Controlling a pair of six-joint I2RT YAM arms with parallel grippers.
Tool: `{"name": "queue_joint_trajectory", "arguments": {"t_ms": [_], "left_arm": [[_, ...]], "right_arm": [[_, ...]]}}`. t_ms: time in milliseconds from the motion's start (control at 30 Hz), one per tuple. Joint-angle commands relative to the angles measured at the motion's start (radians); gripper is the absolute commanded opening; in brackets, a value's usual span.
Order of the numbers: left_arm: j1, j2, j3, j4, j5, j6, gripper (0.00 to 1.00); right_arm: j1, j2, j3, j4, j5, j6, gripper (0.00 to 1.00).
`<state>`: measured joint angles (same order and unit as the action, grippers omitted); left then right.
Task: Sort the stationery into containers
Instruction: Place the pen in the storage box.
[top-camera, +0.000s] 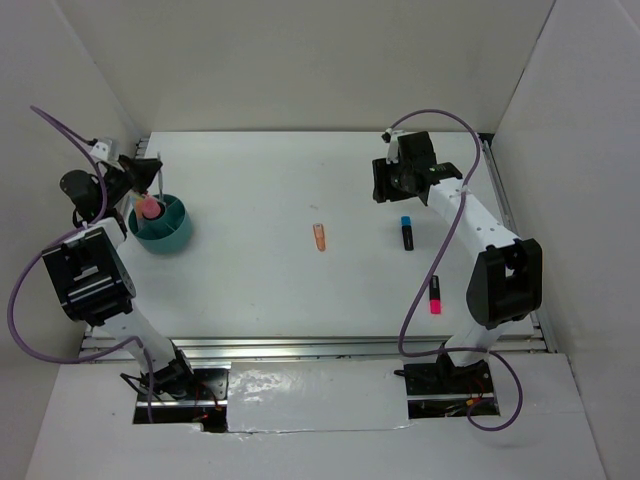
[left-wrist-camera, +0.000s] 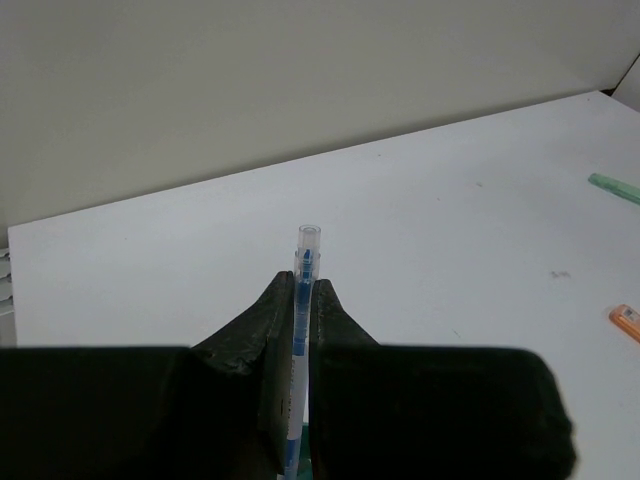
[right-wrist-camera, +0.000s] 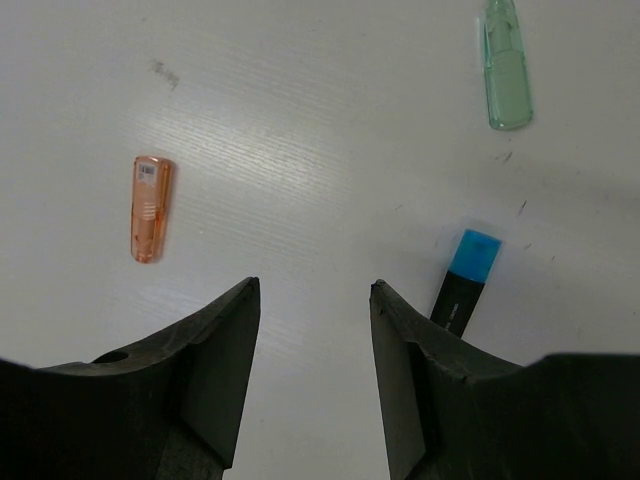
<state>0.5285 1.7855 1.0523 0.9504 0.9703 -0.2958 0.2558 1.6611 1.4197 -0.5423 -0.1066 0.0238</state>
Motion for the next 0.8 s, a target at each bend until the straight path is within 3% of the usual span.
{"name": "queue_joint_trajectory", "arguments": {"t_ms": [0,333,600,667,767], "left_arm": [[0.007,0.020,-0.012,0.077,0.053,0.072,0.18],[0.019,-0.004,-0.018,0.077,0.097,0.066,0.42],[0.027,-0.130,0.072,0.085,0.076,-0.055,0.46],[0.021,-0.161,0.178,0.004,0.047,-0.097,0.46],[-0.010,-0.179,0.389,-0.426,-0.021,-0.028,0.47]], "right_arm": [[0.010,-0.031,0.016,0.015,0.019,-0.013,0.55],[0.010,-0.038,0.004,0.010,0.024,-0.042,0.56],[0.000,-0.050,-0.008,0.013,0.053,-0.048,0.55],[-0.022,-0.055,-0.013,0.004,0.056,-0.054,0.54],[-0.061,-0.057,-0.030,-0.018,0.064,-0.082,0.53]]}}
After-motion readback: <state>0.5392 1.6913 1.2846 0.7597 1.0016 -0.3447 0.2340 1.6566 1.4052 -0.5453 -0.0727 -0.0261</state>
